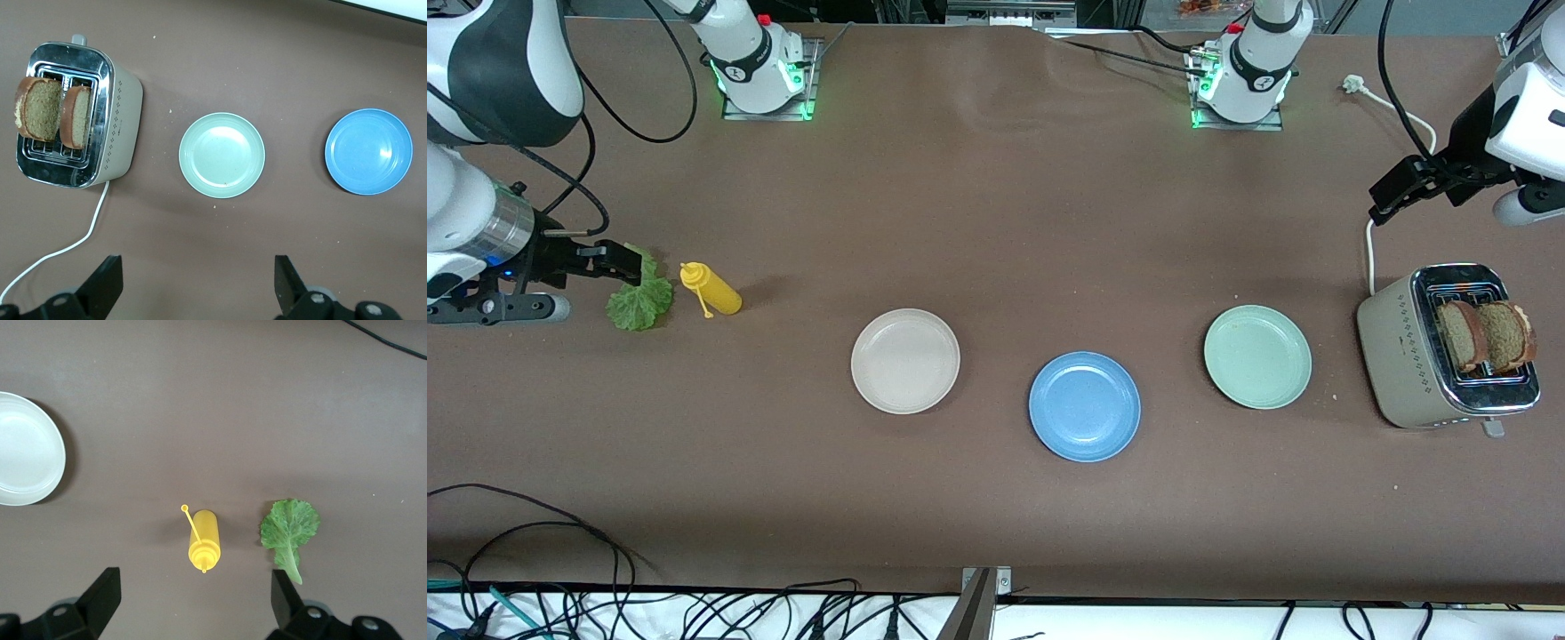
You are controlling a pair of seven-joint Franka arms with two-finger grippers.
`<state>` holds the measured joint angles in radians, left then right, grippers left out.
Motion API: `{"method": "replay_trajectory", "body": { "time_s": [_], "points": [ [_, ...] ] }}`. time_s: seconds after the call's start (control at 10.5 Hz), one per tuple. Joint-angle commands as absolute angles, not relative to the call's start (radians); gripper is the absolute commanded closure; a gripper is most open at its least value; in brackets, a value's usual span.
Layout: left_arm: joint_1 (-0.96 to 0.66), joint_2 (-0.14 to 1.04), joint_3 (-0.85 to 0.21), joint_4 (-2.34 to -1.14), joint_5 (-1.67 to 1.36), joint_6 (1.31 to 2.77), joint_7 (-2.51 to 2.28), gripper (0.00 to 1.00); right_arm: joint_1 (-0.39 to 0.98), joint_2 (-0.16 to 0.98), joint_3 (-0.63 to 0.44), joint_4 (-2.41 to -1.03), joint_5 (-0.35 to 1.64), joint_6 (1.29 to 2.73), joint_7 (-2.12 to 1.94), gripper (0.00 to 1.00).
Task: Make sandwich in blue plate with both arms
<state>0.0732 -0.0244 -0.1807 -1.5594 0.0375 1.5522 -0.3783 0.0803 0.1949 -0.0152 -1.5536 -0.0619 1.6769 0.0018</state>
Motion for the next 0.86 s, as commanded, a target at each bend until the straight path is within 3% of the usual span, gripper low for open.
{"method": "replay_trajectory", "body": {
  "time_s": [0.0, 0.76],
  "points": [
    [0.077, -0.008, -0.186, -1.523, 0.021, 1.534, -0.367, 0.00, 0.072, 0.207, -0.009, -1.525, -0.068, 1.660, 0.001, 0.00],
    [0.077, -0.008, -0.184, -1.523, 0.021, 1.534, -0.367, 0.00, 0.075, 0.207, -0.008, -1.526, -0.063, 1.669, 0.017, 0.00]
  ]
}}
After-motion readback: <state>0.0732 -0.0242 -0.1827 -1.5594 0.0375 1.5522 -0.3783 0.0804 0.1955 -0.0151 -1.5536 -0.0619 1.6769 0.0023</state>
